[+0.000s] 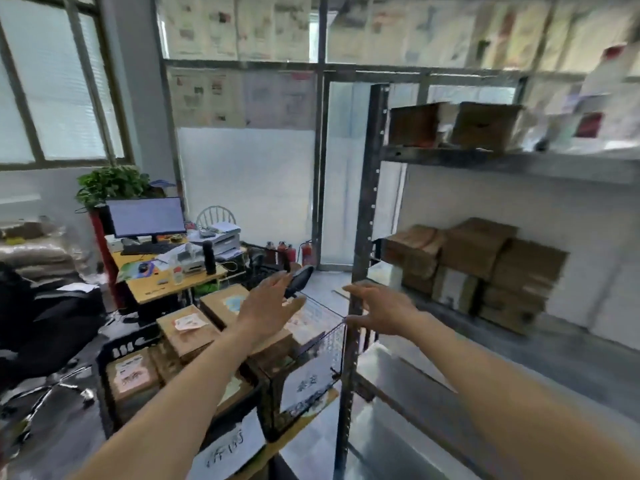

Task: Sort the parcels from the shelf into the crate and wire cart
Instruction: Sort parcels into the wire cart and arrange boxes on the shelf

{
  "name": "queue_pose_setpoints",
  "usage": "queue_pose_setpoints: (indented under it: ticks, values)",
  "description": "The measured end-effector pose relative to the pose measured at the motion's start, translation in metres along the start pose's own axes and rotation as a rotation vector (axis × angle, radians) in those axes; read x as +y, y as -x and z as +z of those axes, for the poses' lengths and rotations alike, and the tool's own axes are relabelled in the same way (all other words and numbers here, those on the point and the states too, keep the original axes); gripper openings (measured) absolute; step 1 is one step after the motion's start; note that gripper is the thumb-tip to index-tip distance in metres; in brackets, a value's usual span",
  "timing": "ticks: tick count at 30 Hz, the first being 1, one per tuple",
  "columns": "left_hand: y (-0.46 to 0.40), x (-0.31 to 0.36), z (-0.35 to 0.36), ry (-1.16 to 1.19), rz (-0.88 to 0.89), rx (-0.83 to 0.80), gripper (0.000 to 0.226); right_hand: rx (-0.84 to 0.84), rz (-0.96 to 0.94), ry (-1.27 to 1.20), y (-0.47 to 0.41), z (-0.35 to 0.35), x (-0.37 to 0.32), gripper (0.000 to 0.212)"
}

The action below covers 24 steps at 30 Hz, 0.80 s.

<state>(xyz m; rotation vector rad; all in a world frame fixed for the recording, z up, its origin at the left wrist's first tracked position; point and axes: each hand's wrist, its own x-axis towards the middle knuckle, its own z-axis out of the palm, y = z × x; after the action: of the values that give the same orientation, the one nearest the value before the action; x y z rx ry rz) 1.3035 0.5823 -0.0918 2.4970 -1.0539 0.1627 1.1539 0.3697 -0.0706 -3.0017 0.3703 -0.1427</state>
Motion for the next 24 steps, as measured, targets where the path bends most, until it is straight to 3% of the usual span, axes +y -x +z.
queue_pose_setpoints:
  ticks: [11, 18, 24]
  values:
    - [0.036, 0.306, 0.051, 0.281, 0.381, 0.004, 0.068, 0.161, 0.409, -0.067, 0.270, -0.090, 0.187, 0.074]
    - [0.046, 0.408, 0.070, 0.324, 0.409, -0.011, 0.068, 0.281, 0.540, -0.170, 0.350, -0.109, 0.257, 0.075]
    - [-0.004, 0.445, 0.085, 0.290, 0.397, 0.014, 0.071, 0.309, 0.540, -0.223, 0.323, -0.118, 0.303, 0.075]
